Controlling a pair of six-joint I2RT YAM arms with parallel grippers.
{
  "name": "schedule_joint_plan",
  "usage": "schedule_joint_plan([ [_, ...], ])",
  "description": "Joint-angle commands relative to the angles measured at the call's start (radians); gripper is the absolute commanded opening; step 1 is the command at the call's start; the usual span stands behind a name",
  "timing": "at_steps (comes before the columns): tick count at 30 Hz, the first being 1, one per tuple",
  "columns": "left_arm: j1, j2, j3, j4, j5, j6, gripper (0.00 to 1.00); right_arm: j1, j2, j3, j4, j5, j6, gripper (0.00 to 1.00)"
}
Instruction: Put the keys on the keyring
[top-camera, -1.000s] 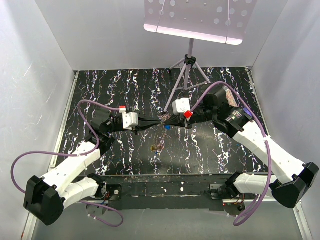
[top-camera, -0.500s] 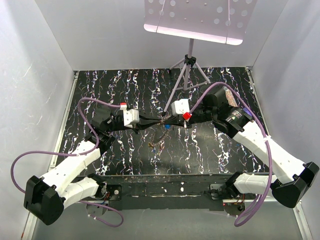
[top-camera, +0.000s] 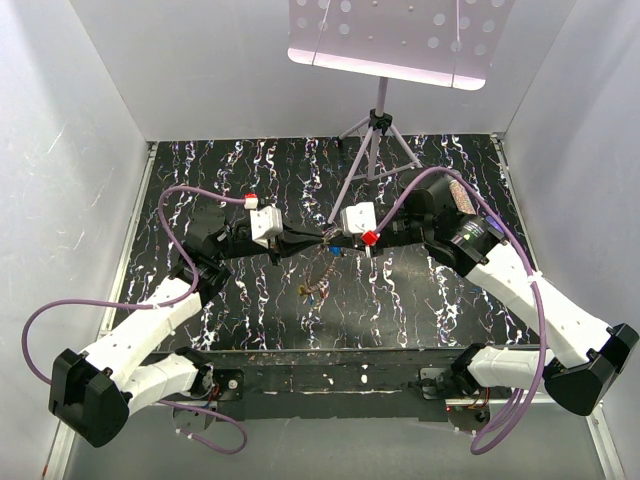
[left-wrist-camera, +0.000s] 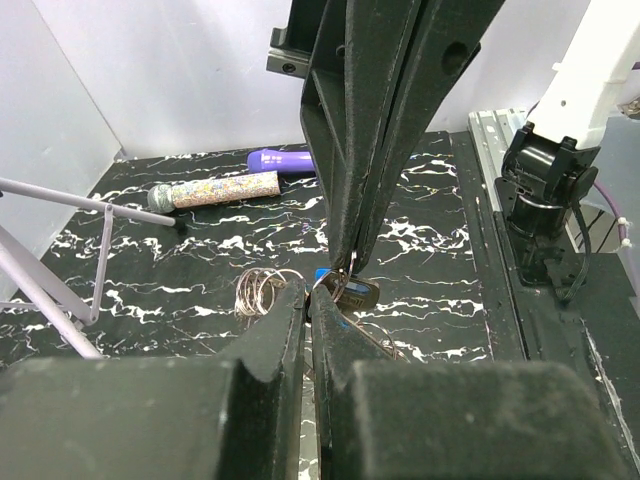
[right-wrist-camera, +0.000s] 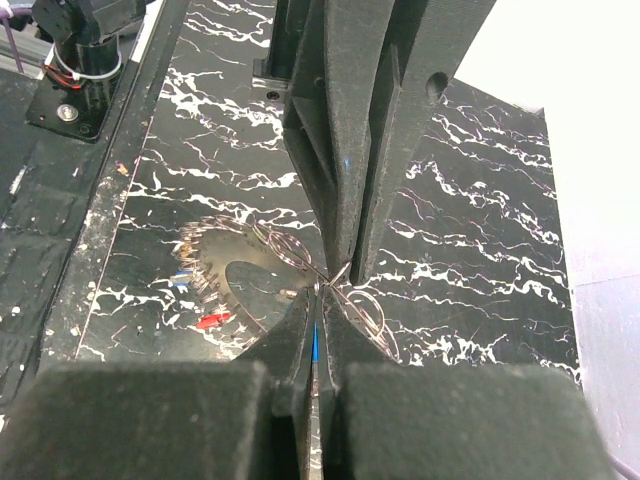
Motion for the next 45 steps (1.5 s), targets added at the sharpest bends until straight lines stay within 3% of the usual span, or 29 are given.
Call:
schedule_joint_plan([
  [1, -0.01, -0.01, 0.06, 0.045, -0.047, -0.034, 0.0, 0.03, -0.015, 0.041, 0.007, -0.005, -0.026, 0.01],
  [33, 0.057, -0.006, -0.055, 0.488, -0.132, -0.403, 0.0, 0.028, -0.05, -0.007, 0.08, 0.095, 0.021, 0.01],
  [34, 0.058, -0.004, -0.054, 0.488, -0.132, -0.403, 0.0, 0.028, -0.055, -0.008, 0.08, 0.089, 0.023, 0.03],
  [39, 0.068, 0.0, -0.048, 0.464, -0.11, -0.383, 0.0, 0.027, -0.076, -0.022, 0.072, 0.061, 0.03, 0.44],
  [45, 0.084, 0.023, -0.041, 0.508, -0.064, -0.412, 0.0, -0.015, -0.096, -0.033, 0.112, 0.028, 0.141, 0.63],
])
